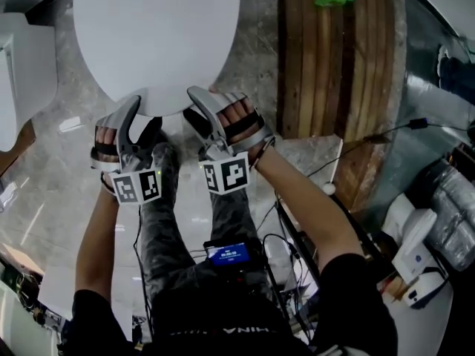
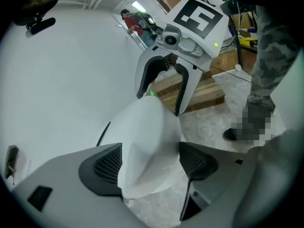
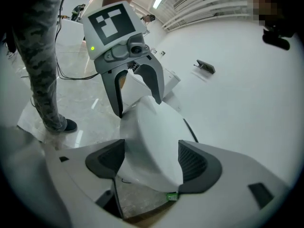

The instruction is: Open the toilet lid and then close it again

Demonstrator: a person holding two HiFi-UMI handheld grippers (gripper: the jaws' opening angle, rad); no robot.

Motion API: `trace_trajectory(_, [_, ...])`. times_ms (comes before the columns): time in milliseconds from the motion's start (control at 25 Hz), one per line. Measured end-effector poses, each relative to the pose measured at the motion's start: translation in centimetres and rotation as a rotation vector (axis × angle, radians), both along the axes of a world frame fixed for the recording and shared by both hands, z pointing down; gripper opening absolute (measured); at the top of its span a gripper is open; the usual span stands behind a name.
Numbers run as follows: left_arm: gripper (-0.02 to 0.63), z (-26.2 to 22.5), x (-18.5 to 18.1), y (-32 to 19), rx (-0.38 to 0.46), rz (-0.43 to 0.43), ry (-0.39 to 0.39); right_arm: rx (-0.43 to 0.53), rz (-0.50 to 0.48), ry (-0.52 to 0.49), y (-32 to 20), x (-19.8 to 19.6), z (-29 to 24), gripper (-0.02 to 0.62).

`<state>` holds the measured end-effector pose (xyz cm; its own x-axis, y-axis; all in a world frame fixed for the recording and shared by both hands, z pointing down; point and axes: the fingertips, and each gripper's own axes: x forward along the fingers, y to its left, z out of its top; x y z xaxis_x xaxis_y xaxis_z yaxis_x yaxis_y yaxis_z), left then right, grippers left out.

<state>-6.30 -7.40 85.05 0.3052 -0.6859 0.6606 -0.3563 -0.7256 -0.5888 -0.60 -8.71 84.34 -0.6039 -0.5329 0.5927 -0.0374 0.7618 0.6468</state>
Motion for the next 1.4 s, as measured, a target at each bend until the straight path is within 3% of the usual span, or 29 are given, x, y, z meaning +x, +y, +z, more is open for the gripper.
trace_trajectory(360, [0.368,-12.0,-0.9,-1.3,0.094,-0.016,0.050,0.049,-0.019,-0.096,-1.9,-0.6,-12.5,0.345])
trace_trajectory(720, [0.284,-22.3,-1.7,-5.1,0.224,-0.031,0.044,0.124,-0.012,-0.169,-6.6,-1.7,-23.5,0.341])
trace_trajectory(920, [0.212,-25.6,-2.1,-7.8,0.258,-0.052,0.044,0.140,0.008,-0.183,-8.9,-2.6,-27.7,0.325])
trace_trajectory(1200, [0.199,-30.2,-3.1,-11.8,0.285,-0.093,0.068,0.113,0.041,-0.189,-11.5,-3.6,-31.4,0.252])
trace_trajectory(1400, [0.169,-33.0,-3.8,-14.5,0.313,-0.150,0.088,0.147,0.054,-0.121,-13.4,-3.7,-31.7,0.232])
